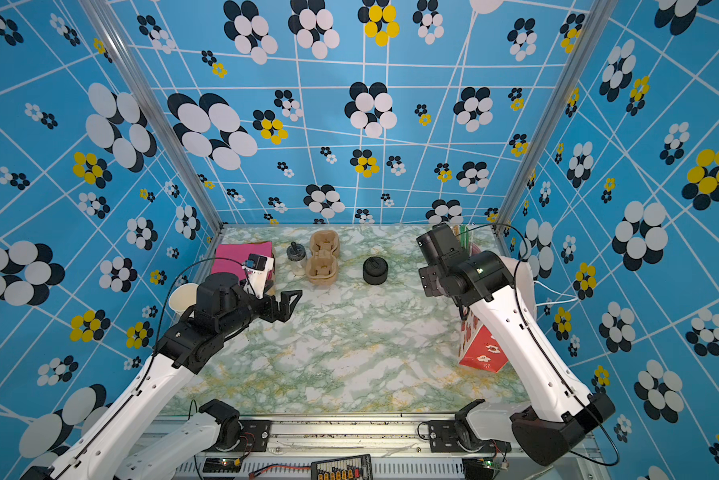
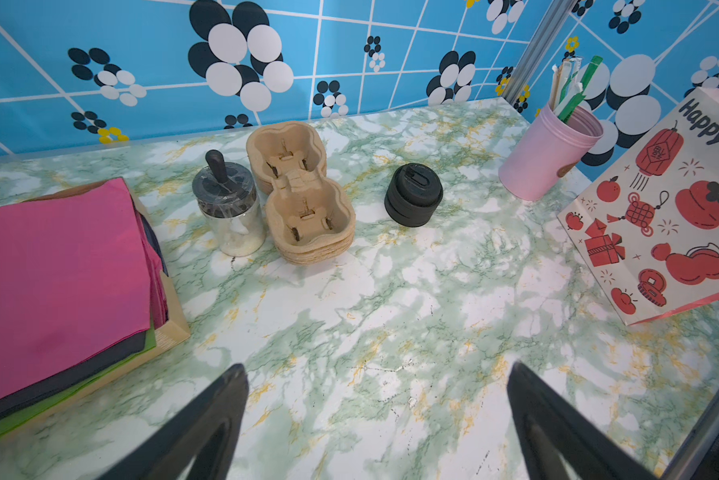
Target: Pack the takeout coffee
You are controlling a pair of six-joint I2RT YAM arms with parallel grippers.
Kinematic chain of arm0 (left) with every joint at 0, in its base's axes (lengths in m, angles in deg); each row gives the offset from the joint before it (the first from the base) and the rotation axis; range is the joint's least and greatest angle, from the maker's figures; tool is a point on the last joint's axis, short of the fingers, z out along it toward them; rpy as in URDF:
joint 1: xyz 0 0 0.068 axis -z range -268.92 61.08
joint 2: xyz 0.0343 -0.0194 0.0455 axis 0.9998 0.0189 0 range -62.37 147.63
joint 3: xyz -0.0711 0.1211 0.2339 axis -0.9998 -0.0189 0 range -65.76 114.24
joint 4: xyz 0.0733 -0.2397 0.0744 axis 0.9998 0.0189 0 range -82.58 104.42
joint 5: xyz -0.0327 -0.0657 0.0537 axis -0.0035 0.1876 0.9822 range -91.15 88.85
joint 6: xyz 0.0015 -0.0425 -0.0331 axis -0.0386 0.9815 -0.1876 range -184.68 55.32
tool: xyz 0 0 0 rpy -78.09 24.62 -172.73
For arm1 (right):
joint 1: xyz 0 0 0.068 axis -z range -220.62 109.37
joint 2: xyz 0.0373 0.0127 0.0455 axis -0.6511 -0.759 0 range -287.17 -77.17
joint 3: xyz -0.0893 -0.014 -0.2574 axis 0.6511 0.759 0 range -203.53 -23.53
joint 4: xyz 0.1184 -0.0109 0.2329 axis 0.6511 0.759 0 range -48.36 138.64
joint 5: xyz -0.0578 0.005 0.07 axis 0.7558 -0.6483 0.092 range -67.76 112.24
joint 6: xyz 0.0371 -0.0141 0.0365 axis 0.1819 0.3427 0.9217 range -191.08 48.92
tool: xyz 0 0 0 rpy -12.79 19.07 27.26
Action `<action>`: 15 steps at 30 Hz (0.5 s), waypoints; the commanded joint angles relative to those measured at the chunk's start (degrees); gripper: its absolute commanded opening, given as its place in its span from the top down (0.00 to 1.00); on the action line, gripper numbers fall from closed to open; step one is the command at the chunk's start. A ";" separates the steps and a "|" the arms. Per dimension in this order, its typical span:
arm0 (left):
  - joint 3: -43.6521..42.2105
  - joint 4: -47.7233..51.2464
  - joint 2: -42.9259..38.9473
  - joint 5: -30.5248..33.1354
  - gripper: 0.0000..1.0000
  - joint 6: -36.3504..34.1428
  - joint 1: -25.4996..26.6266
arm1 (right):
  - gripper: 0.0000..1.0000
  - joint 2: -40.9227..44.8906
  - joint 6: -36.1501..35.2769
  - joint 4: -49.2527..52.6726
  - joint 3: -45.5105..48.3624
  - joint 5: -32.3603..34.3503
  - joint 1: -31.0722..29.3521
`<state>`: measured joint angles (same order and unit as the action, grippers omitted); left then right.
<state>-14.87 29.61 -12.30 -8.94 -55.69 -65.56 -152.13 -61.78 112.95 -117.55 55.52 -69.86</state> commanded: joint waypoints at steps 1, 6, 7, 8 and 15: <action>2.00 3.41 -1.32 4.29 0.01 -0.53 0.16 | 0.01 2.28 0.33 -2.34 -1.95 -5.05 -0.20; 7.36 12.21 -1.64 8.83 0.00 -2.30 -3.86 | 0.01 6.98 0.66 -10.85 0.43 -15.12 -0.21; 8.43 14.02 -1.56 8.78 0.00 -2.48 -5.63 | 0.01 7.81 0.87 -12.74 1.42 -17.47 -0.21; 9.64 15.83 -1.62 8.24 0.00 -2.70 -7.97 | 0.01 8.47 1.39 -14.97 2.76 -19.95 -0.21; 17.26 25.59 -0.65 8.02 0.02 -5.04 -20.30 | 0.01 6.75 4.25 -24.88 10.84 -31.85 -0.80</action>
<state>-0.95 48.10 -13.31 -2.36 -58.40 -83.70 -142.99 -59.42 94.30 -109.52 30.95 -69.88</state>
